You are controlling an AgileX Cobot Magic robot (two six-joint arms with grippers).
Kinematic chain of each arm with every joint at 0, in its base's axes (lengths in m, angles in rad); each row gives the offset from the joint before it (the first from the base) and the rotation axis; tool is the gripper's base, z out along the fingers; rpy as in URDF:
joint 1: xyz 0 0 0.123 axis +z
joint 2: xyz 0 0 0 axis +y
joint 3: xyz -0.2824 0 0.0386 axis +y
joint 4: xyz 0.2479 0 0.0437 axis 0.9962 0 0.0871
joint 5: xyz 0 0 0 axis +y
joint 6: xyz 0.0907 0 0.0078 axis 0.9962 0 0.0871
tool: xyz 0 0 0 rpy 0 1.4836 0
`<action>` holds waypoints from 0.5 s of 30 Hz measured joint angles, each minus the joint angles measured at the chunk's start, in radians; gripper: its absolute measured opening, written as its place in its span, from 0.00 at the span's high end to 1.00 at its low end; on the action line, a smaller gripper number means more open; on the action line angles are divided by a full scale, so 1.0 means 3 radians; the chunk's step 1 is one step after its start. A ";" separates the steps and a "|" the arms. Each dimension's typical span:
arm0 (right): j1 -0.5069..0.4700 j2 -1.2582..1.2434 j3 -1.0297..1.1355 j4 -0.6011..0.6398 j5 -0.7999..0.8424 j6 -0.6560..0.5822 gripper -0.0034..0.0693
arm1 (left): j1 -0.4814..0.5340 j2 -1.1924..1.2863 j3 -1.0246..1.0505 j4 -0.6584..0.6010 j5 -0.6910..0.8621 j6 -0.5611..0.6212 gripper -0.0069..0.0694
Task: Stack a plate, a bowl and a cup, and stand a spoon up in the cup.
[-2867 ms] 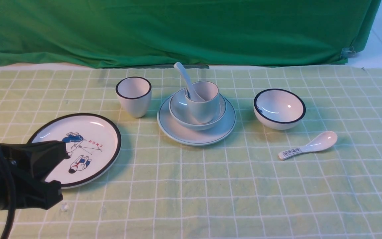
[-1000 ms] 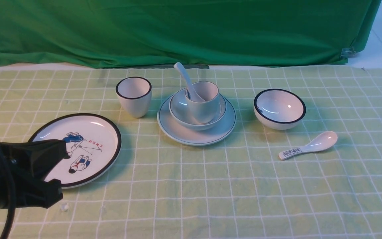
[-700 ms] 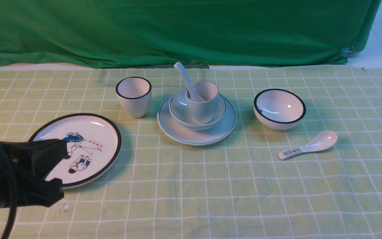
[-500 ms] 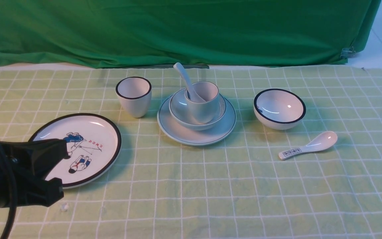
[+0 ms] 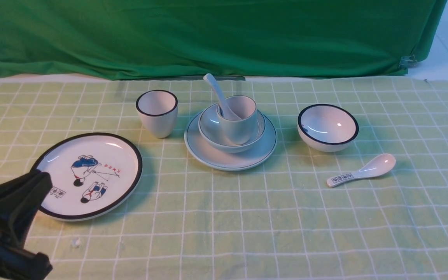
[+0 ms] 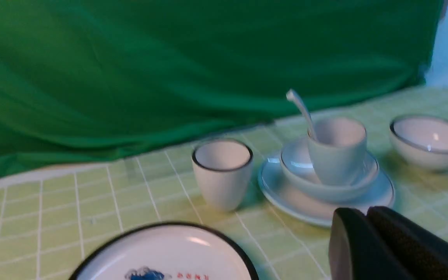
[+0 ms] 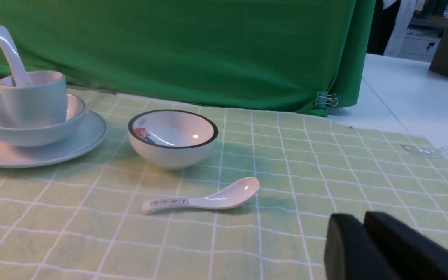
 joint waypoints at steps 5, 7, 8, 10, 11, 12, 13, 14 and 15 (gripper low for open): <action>0.0000 0.0000 0.0000 0.0000 0.0004 0.0000 0.81 | 0.0283 -0.0449 0.0506 -0.0325 -0.0396 -0.0008 0.89; 0.0000 0.0000 0.0000 0.0000 0.0004 0.0000 0.80 | 0.0473 -0.0731 0.0530 -0.0475 0.0099 -0.0019 0.89; 0.0000 0.0000 0.0000 0.0000 -0.0001 0.0000 0.80 | 0.0544 -0.0824 0.0543 -0.0499 0.0282 -0.0019 0.89; 0.0000 0.0000 0.0000 0.0000 -0.0001 0.0000 0.79 | 0.0636 -0.0955 0.0543 -0.0514 0.0591 -0.0022 0.89; 0.0000 0.0000 0.0000 0.0000 -0.0001 0.0000 0.78 | 0.0706 -0.1062 0.0546 -0.0517 0.0857 -0.0022 0.89; 0.0000 0.0000 0.0000 0.0000 -0.0001 0.0000 0.78 | 0.0770 -0.1160 0.0546 -0.0521 0.1154 -0.0022 0.89; 0.0000 0.0000 0.0000 0.0000 -0.0001 0.0000 0.77 | 0.0796 -0.1243 0.0547 -0.0521 0.1313 0.0043 0.89; -0.0002 0.0000 0.0000 0.0000 -0.0001 0.0000 0.77 | 0.0809 -0.1285 0.0547 -0.0521 0.1402 0.0113 0.89; -0.0002 0.0000 0.0000 0.0000 -0.0001 0.0000 0.76 | 0.0813 -0.1321 0.0547 -0.0521 0.1431 0.0165 0.89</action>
